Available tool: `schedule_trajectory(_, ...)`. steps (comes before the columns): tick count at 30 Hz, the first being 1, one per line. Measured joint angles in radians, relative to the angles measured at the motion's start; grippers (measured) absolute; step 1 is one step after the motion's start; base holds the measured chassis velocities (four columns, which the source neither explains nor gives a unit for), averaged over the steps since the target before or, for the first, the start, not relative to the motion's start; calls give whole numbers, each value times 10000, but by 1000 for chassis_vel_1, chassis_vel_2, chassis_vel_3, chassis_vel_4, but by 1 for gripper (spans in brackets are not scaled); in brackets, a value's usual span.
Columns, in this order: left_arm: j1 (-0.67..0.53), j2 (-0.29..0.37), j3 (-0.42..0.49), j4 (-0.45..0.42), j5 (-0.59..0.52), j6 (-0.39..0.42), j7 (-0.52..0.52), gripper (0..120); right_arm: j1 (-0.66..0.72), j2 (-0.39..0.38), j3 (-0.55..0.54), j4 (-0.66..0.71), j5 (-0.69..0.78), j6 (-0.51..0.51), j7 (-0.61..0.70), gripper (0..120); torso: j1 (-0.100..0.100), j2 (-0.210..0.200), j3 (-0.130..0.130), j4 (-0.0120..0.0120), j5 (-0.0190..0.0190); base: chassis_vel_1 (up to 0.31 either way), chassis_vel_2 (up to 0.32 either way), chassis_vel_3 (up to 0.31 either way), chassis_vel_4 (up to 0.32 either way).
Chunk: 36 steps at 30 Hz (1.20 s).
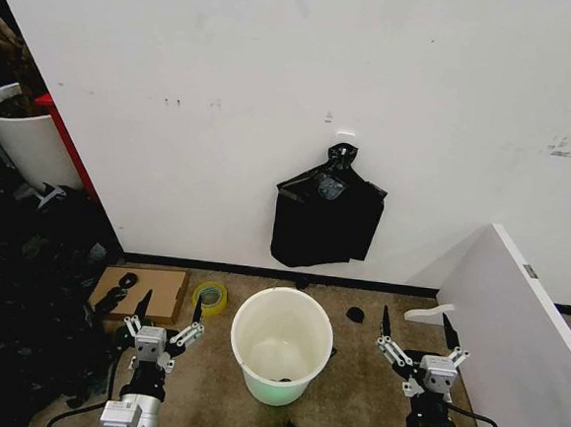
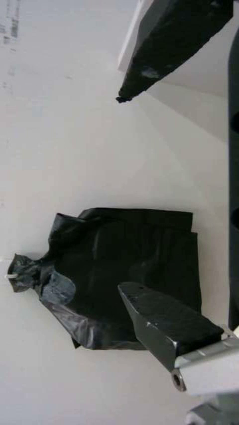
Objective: Place the garbage bag over the trash bin.
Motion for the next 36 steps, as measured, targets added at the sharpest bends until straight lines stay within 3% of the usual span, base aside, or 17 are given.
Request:
schedule_trajectory(16, 58, -213, 13, 93, 355, -189, 33, 100, 948, -822, -319, -683, 1567, -809, -83, 100, 0, 0, 0, -1, -2, 0, 0, 0, 0)
schedule_trajectory(22, -74, -176, 25, 253, 285, -248, 197, 100, 2865, -2074, -893, -1453, 4201, -1795, -436, 100, 0, 0, 1, 7, 3, 0, 0, 0, 0)
schedule_trajectory(29, -493, 13, 271, 576, -63, -221, 330, 100, 3881, -2613, -936, -1938, 5908, -2150, -925, 100, 0, 0, 1, -9, -6, 0, 0, 0, 0)
schedule_trajectory(36, -257, -74, -23, 532, -174, -274, 363, 100, 6041, -2958, -1819, -3159, 7745, -2856, -1395, 100, 1, -1, 2, 4, 0, 0, 0, 0, 0)
